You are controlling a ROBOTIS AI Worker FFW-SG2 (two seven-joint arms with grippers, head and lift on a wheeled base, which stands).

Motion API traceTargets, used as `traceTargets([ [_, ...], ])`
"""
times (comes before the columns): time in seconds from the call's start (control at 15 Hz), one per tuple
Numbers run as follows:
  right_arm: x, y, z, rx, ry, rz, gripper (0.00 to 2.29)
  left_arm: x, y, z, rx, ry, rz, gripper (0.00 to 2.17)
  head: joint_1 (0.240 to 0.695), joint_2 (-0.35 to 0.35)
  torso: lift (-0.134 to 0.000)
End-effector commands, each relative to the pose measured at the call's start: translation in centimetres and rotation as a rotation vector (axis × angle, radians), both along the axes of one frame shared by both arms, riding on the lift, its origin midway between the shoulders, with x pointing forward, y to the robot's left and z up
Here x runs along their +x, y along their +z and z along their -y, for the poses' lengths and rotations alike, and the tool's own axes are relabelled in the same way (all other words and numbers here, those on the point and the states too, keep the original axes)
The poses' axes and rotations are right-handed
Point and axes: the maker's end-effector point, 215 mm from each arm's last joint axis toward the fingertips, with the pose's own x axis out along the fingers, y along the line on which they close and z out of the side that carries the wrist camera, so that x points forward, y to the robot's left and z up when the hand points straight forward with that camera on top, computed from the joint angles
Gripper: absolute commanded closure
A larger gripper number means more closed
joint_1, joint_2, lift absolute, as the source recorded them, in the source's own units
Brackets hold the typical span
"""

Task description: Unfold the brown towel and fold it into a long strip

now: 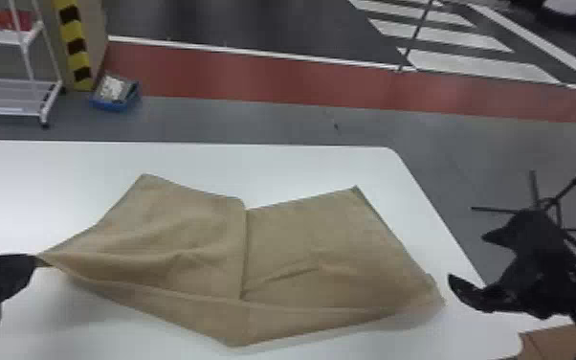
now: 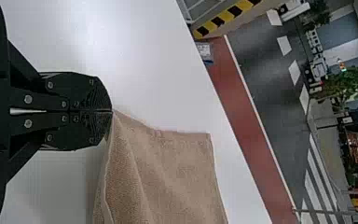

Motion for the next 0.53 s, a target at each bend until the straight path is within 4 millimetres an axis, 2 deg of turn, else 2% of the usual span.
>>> traceTargets([
  [0.0,-1.9,-1.3,0.5,-0.114,0.110,-0.080,0.10,-0.1,-0.1,0.1,-0.002,-0.001,-0.003,1.32,0.695,-0.266,-0.123],
  [0.07,-2.3,-1.9,0.9,-0.148,0.128,-0.104,0.11,-0.1,-0.1,0.1,-0.002,-0.001,-0.003,1.32,0.695,-0.267,-0.123],
  [0.2,-2.9,-4.3,2.7,-0.214,0.134,-0.181,0.14,-0.1,-0.2,0.3,-0.003,-0.006,-0.005,1.32,0.695,-0.278,-0.123],
  [0.33,-2.4,-6.4,3.6,-0.226,0.129,-0.232,0.19,-0.4,-0.4,0.5,-0.005,-0.010,-0.011,1.31,0.695,-0.310,-0.123],
  [0.47,-1.6,-7.9,3.6,-0.237,0.126,-0.266,0.22,-0.5,-0.6,0.6,-0.006,-0.011,-0.015,1.31,0.695,-0.325,-0.123],
])
